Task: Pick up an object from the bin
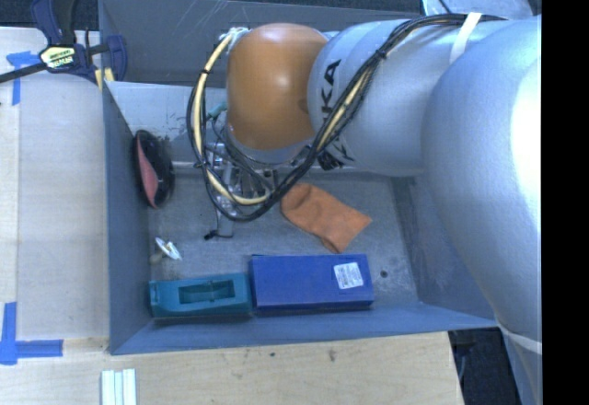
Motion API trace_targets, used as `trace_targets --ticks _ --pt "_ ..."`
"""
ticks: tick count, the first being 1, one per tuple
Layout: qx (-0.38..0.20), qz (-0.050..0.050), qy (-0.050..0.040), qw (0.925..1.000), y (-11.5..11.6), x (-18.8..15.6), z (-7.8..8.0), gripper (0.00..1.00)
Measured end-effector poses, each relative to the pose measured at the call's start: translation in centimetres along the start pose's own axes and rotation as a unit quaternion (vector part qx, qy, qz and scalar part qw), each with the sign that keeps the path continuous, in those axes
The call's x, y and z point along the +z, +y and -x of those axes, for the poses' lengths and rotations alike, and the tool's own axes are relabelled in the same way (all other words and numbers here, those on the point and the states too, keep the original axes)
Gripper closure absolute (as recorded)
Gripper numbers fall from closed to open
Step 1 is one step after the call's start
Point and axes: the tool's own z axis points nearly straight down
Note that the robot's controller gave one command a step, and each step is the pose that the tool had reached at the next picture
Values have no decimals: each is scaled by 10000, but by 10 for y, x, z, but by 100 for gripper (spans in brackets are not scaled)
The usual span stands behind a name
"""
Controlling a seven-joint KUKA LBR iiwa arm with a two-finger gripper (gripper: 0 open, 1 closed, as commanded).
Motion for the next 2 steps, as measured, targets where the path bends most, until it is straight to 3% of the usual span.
trace_targets --ticks 1,2 --pt "14 10 -35 10000 -1 -5 2 0" --pt "-96 11 -40 9999 -35 9 -3 0"
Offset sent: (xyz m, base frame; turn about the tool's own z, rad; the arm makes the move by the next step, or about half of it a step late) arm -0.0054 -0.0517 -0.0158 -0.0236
